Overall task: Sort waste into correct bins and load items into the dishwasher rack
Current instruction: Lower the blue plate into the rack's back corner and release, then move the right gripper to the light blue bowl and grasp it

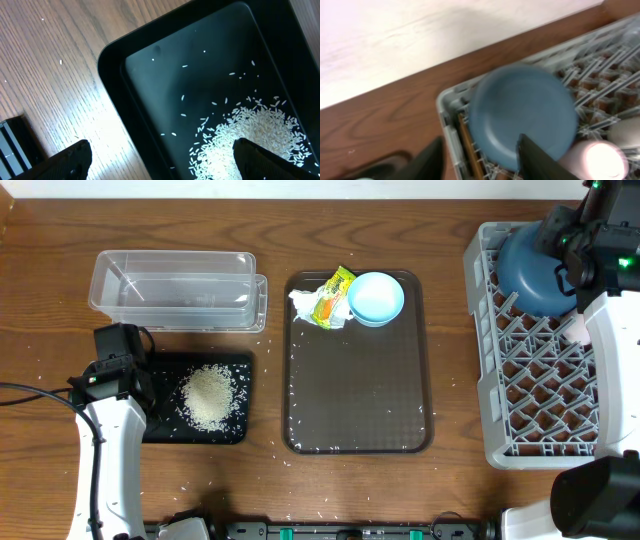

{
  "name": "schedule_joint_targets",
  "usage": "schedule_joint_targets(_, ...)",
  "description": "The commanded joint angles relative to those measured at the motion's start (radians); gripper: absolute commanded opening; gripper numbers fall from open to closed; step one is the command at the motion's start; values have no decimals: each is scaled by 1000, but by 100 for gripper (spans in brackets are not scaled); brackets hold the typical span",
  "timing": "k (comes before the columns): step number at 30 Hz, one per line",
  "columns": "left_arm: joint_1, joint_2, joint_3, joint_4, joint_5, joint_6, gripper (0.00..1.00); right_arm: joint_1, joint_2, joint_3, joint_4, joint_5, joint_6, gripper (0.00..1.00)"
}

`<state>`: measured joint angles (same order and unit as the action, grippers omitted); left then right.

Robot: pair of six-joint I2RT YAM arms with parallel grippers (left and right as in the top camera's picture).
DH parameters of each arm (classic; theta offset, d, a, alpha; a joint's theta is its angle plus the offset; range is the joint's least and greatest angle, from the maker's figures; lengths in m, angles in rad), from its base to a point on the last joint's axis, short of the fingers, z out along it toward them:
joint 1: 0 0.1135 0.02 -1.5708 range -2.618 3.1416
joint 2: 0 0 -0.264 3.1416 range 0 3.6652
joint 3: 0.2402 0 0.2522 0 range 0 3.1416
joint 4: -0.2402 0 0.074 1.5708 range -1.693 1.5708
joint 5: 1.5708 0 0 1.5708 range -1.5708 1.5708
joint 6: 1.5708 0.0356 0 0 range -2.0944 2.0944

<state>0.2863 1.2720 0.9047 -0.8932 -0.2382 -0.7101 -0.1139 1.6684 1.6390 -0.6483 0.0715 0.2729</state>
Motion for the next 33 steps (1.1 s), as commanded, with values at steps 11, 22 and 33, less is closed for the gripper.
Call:
schedule_joint_targets(11,3,6,2,-3,-5,-10,93,87,10,-5,-66,-574,2,92)
schedule_joint_targets(22,3,6,2,-3,-5,-10,93,491,240,-3,-130,-130,-200,99)
schedule_joint_targets(33,3,6,2,-3,-5,-10,93,727,386,-3,-43,187,-209,97)
